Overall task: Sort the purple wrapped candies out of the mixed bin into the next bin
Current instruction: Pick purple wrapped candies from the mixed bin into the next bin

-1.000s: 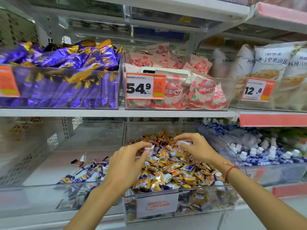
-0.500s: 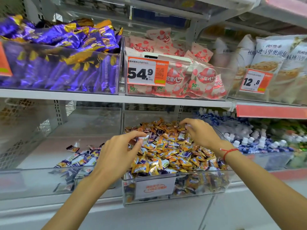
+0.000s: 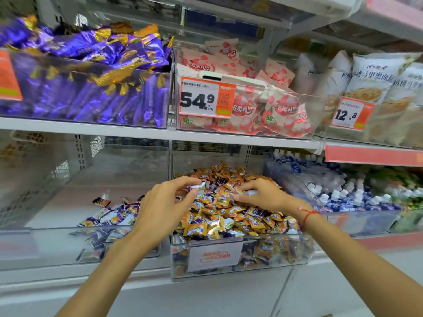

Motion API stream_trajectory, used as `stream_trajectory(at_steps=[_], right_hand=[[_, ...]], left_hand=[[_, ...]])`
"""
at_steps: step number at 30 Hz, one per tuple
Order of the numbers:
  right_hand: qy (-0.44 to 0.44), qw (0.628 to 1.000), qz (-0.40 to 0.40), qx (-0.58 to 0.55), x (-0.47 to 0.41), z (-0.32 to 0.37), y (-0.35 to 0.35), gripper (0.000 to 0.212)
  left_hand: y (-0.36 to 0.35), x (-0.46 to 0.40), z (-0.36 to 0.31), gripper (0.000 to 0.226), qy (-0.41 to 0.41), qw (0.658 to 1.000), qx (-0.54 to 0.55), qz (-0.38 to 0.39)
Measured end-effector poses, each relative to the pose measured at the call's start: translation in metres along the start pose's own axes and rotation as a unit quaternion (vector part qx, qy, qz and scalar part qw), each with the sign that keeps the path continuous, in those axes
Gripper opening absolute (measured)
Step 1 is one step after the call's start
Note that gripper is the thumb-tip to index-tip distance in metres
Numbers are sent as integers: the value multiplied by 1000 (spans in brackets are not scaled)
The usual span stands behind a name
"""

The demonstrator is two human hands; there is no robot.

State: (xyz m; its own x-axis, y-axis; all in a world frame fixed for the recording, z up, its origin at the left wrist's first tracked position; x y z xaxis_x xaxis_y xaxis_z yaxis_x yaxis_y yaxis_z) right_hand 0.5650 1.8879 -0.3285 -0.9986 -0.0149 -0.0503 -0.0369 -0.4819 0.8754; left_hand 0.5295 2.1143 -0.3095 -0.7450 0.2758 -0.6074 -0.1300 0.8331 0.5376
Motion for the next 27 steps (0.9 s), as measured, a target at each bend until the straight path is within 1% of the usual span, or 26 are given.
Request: stream_trajectory(at_steps=[2, 5, 7, 8, 9, 12, 13, 15, 16, 17, 18, 19, 20, 22, 23, 25, 26, 27], right_hand=[[1, 998, -3, -56, 9, -3, 8, 49], [12, 990, 1, -140, 16, -8, 12, 41], [22, 989, 3, -149, 18, -7, 12, 38], [13, 989, 14, -144, 16, -9, 9, 28], [12, 993, 25, -118, 18, -6, 5, 20], [12, 996, 4, -86, 9, -6, 3, 53], [10, 997, -10, -78, 6, -5, 6, 56], [1, 998, -45, -51, -4, -4, 14, 47], [3, 998, -60, -19, -9, -1, 17, 43], [11, 997, -69, 34, -15, 5, 19, 38], [15, 993, -61, 101, -21, 10, 18, 32], [21, 986, -33, 164, -29, 12, 11, 28], [24, 975, 8, 220, -33, 14, 0, 29], [19, 958, 78, 276, -40, 10, -22, 37], [19, 953, 74, 294, -42, 10, -26, 41], [28, 947, 20, 321, -41, 18, -23, 41], [36, 950, -8, 311, -39, 21, -19, 34], [39, 961, -27, 272, -38, 20, -14, 27]], left_hand=[[1, 0, 1, 21, 6, 999, 37, -1], [0, -2, 3, 21, 25, 994, 106, 10], [-1, -2, 3, 21, 31, 991, 131, 23], [-1, -1, 3, 21, 34, 990, 136, 28], [-1, 0, 3, 22, 36, 989, 139, 33], [-1, 3, 3, 21, 37, 988, 142, 41], [-1, 5, 2, 21, 37, 988, 146, 42], [0, 8, 2, 19, 36, 985, 165, 36], [2, 9, 2, 19, 37, 983, 175, 28], [4, 10, 3, 19, 40, 982, 184, 17], [6, 11, 5, 19, 43, 981, 189, 5], [8, 11, 8, 19, 47, 981, 189, -5], [10, 12, 10, 20, 51, 981, 189, -11], [10, 12, 13, 20, 56, 981, 185, -12], [10, 12, 14, 20, 57, 982, 182, -12], [9, 11, 14, 20, 59, 983, 175, -12], [9, 10, 14, 20, 58, 984, 171, -11], [9, 10, 14, 20, 60, 984, 169, -11]])
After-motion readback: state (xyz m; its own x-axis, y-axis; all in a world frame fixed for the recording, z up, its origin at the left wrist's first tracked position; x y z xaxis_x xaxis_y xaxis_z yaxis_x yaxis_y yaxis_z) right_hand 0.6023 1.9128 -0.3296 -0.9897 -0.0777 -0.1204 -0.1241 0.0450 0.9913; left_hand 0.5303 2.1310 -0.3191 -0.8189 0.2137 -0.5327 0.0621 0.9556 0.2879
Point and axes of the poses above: each hand's wrist, its own x-axis away from the middle knuckle, its own y-axis out of the back of the hand, z = x × y, the point moved 10 cm from there along -x, towards the middle knuckle, and after that the axes turned 9 degrees about -y, right-handed, at the moved point
